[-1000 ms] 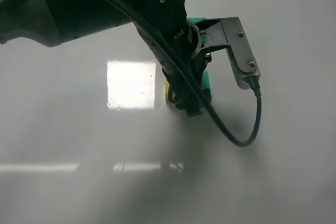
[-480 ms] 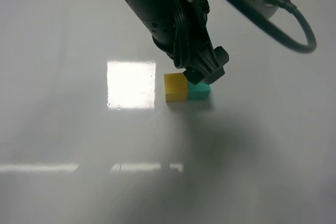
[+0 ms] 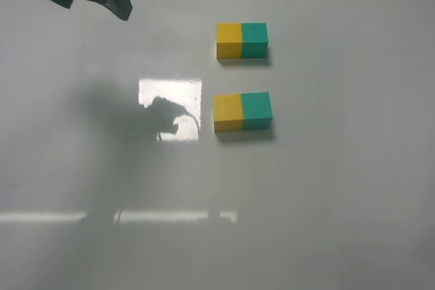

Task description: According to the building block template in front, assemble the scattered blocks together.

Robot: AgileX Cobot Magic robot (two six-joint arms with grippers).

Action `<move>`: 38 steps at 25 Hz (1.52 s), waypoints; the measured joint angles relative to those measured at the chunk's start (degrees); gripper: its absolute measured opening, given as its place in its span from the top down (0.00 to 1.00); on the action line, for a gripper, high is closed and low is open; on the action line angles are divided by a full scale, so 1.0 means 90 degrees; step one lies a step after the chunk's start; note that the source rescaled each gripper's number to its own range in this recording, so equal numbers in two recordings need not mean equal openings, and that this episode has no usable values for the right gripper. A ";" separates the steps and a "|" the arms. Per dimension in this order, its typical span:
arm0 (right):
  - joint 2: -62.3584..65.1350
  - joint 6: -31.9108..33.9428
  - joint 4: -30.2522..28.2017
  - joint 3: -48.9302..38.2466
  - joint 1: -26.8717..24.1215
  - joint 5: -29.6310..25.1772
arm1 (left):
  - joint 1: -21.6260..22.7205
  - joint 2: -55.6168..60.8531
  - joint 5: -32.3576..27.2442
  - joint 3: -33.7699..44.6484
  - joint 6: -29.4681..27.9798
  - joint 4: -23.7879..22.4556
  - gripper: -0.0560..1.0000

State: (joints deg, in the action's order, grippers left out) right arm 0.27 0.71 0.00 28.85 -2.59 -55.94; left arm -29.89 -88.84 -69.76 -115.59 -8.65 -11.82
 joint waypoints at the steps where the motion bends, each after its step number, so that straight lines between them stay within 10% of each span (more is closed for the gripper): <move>1: 0.0000 0.0000 0.0000 0.0000 0.0000 0.0000 | 0.0321 0.0164 0.0000 0.0000 0.0000 0.0071 0.13; 9: 0.0000 0.0000 0.0000 0.0000 0.0000 0.0000 | 0.2419 0.1263 -0.0004 0.1461 0.0248 0.0634 0.13; 24: 0.0000 0.0000 0.0000 0.0000 0.0000 0.0000 | 0.2476 0.7582 0.0325 0.7674 0.0262 0.0820 0.20; 38: 0.0000 0.0000 0.0000 0.0000 0.0000 0.0000 | 0.2476 0.9900 0.0830 0.9566 0.0255 0.0875 0.28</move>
State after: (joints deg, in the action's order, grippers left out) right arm 0.27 0.71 0.00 28.85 -2.59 -55.94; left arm -7.61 0.26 -62.29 -29.49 -6.35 -3.94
